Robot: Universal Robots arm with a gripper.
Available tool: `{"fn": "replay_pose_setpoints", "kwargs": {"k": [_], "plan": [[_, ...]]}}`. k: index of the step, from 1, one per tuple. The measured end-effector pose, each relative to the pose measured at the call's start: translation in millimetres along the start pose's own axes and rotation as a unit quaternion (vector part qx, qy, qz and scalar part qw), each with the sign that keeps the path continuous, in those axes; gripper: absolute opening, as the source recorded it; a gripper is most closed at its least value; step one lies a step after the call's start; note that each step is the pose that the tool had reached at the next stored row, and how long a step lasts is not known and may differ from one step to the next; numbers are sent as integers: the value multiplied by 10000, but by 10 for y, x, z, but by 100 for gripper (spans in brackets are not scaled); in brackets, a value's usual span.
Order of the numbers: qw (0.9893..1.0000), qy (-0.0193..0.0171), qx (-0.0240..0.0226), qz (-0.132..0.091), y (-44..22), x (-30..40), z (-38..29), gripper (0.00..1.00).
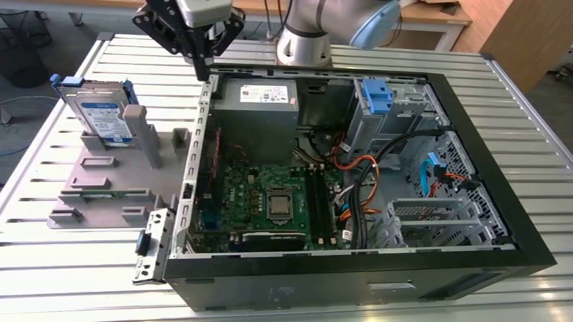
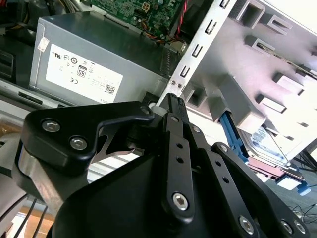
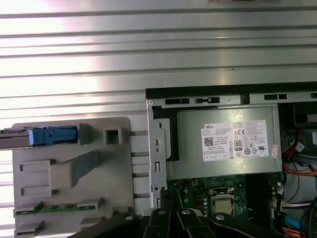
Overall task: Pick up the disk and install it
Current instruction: 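Reach for the disk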
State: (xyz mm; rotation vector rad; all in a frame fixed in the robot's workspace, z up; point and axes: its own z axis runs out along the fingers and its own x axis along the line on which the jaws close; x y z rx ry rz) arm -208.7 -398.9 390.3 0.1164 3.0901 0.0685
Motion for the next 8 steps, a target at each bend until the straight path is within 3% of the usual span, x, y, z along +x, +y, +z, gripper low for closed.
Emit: {"fn": "replay_pose_setpoints", "kwargs": {"k": [8], "plan": [[10000,0,0,0,-8,111,-3,11]]}}
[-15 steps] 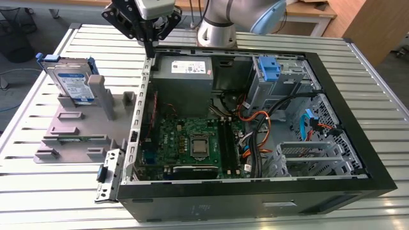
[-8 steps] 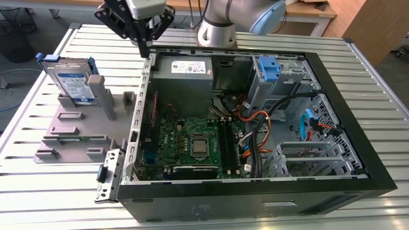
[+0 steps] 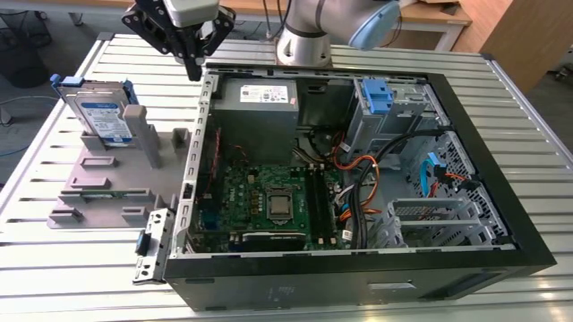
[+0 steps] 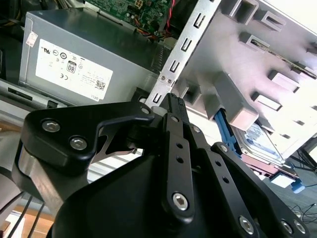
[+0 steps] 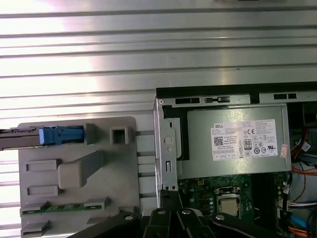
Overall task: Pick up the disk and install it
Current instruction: 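Reach for the disk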
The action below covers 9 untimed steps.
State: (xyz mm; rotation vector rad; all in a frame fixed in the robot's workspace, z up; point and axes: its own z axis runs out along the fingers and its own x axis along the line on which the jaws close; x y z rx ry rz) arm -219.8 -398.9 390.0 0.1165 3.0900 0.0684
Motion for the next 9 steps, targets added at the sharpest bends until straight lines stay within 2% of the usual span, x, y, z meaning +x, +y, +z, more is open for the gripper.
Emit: {"fn": "replay_pose_setpoints", "kwargs": {"k": [9], "plan": [[10000,0,0,0,-6,82,-2,11]]}}
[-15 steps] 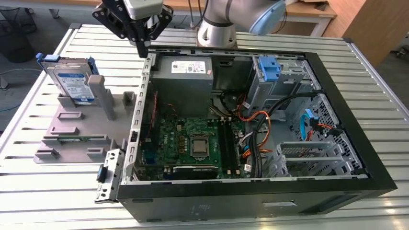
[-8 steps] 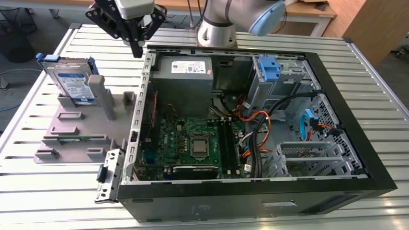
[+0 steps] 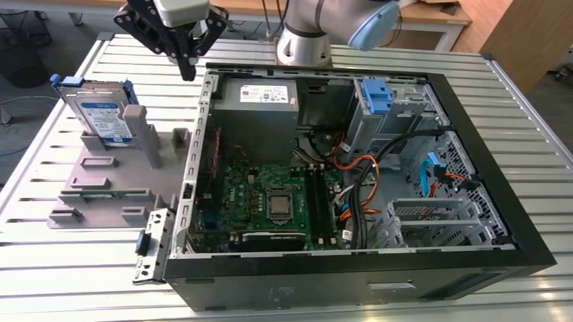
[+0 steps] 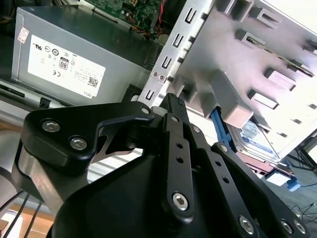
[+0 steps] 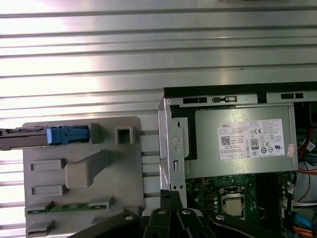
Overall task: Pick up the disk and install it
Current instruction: 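Reach for the disk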
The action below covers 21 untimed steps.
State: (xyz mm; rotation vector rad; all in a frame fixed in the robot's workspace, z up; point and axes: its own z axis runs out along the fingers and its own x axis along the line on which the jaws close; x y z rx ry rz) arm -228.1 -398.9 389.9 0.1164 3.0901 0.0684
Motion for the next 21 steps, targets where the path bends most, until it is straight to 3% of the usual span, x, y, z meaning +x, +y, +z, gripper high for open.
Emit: {"fn": "replay_pose_setpoints", "kwargs": {"k": [21], "plan": [[10000,0,-1,0,-13,178,-1,11]]}}
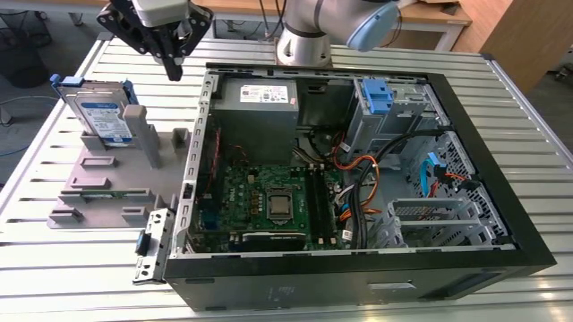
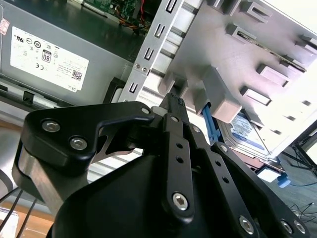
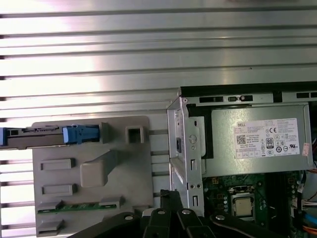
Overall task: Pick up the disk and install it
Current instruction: 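Reach for the disk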
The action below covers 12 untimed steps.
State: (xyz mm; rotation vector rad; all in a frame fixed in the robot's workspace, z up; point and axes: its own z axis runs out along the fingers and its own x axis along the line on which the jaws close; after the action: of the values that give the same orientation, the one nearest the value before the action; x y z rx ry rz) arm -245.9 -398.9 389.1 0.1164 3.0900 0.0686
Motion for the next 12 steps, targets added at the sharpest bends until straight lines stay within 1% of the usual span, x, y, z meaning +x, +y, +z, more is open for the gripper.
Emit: {"fn": "replay_pose_setpoints", "kwargs": {"k": [7,12], "plan": [[10000,1,0,0,-3,39,0,11],[10000,0,1,0,-3,41,0,11]]}}
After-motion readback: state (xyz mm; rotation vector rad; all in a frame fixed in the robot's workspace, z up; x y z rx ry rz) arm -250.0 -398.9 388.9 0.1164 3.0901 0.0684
